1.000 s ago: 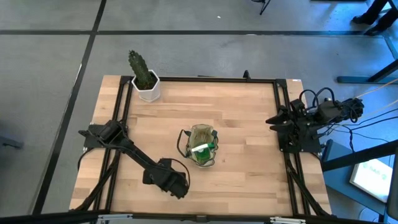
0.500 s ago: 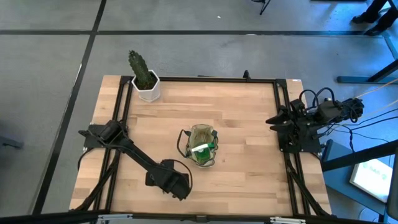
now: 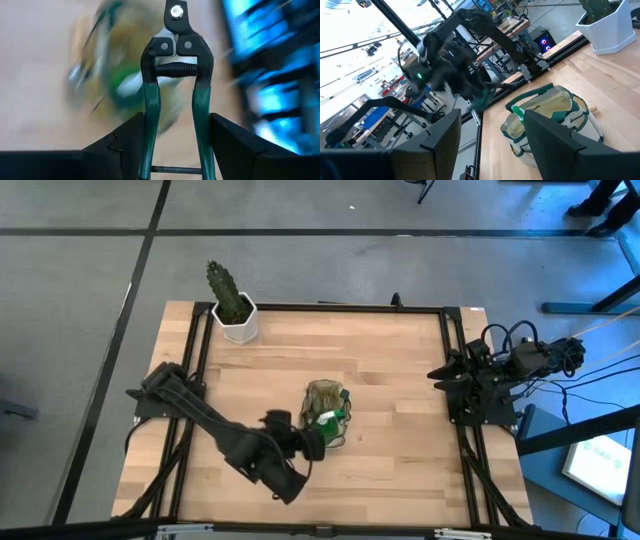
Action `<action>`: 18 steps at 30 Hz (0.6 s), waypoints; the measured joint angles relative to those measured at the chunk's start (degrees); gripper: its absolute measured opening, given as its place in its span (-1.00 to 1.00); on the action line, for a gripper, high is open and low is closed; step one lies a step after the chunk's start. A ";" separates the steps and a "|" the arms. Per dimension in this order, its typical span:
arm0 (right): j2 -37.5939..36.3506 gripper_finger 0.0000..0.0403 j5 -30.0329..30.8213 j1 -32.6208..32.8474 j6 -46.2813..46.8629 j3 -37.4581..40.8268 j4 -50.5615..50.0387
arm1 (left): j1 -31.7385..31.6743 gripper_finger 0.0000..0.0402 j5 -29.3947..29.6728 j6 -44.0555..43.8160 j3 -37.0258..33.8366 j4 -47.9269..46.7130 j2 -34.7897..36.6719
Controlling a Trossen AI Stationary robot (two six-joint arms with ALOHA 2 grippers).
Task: Pick & Place Garden tools in Gardening bag
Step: Put the green shear scissors into the light brown gardening bag, then put the brown trowel into the light brown gardening bag
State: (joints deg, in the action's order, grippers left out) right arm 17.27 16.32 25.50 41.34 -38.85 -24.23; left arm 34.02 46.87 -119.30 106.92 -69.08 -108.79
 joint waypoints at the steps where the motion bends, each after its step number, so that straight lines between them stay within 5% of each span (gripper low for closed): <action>1: -0.01 0.09 0.02 0.00 0.00 0.00 0.00 | -0.04 -0.05 3.42 1.18 0.81 0.02 0.58; 5: -0.01 0.09 0.11 -0.01 -0.07 0.00 0.01 | -0.52 -0.30 11.09 6.02 3.34 0.99 2.41; 18: -0.01 0.09 0.11 0.00 -0.20 0.00 0.00 | -1.89 -0.84 10.06 17.67 3.51 6.84 6.08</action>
State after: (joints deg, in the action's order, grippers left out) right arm 17.26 16.43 25.50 41.15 -38.85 -24.23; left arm 32.13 56.93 -101.62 110.43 -62.24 -102.72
